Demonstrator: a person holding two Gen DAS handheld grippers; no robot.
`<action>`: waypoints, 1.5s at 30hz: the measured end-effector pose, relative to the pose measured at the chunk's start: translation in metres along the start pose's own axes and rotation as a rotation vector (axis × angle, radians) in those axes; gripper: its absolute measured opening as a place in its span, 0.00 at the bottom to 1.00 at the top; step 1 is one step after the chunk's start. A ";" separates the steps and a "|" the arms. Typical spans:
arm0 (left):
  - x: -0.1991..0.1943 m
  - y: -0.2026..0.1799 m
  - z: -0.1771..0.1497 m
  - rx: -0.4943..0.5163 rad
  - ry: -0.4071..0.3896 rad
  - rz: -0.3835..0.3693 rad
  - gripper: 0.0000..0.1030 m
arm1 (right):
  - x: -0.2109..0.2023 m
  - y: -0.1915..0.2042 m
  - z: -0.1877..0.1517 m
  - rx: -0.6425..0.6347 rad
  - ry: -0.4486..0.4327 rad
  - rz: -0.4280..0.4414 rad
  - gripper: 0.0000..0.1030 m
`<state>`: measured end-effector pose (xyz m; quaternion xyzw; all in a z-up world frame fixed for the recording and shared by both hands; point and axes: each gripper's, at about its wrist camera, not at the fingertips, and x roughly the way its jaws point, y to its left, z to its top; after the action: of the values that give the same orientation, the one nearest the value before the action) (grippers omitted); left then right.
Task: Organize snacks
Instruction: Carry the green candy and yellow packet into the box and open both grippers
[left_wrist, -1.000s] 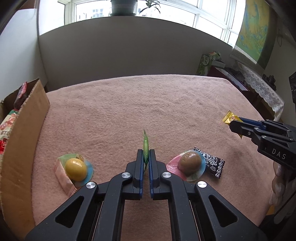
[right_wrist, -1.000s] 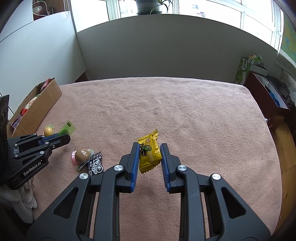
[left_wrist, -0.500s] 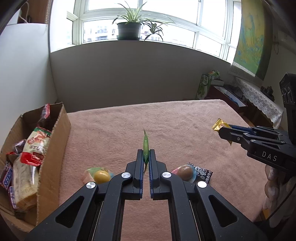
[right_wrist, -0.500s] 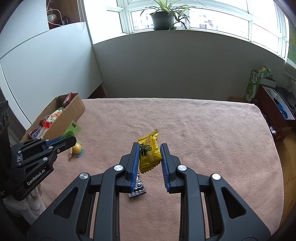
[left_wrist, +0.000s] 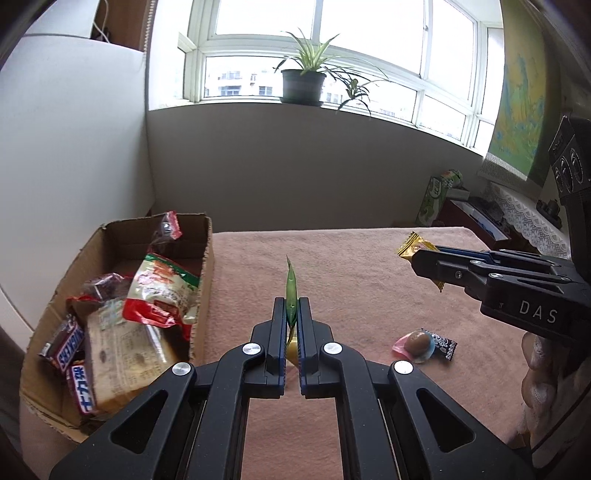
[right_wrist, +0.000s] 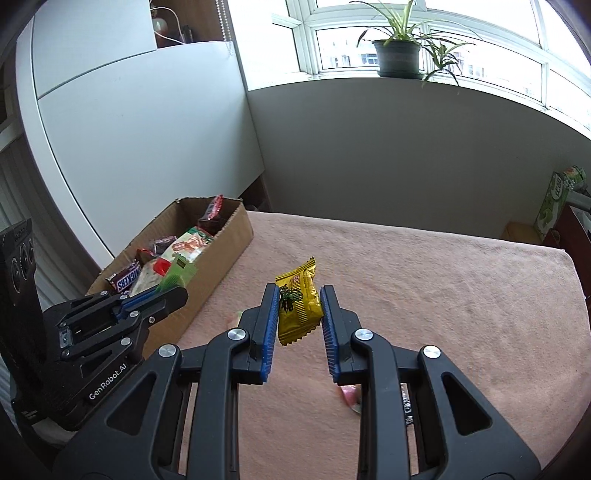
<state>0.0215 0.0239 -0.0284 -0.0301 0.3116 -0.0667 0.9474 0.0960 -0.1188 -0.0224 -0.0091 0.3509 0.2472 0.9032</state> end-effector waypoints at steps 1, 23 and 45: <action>-0.003 0.006 0.000 -0.008 -0.004 0.005 0.04 | 0.003 0.005 0.001 -0.003 0.002 0.008 0.23; -0.041 0.124 -0.017 -0.153 -0.053 0.128 0.04 | 0.083 0.125 0.009 -0.091 0.082 0.180 0.23; -0.041 0.139 -0.026 -0.182 -0.052 0.161 0.58 | 0.068 0.116 0.013 -0.052 -0.021 0.107 0.92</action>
<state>-0.0118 0.1671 -0.0391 -0.0926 0.2932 0.0390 0.9507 0.0945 0.0158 -0.0382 -0.0110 0.3349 0.3040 0.8918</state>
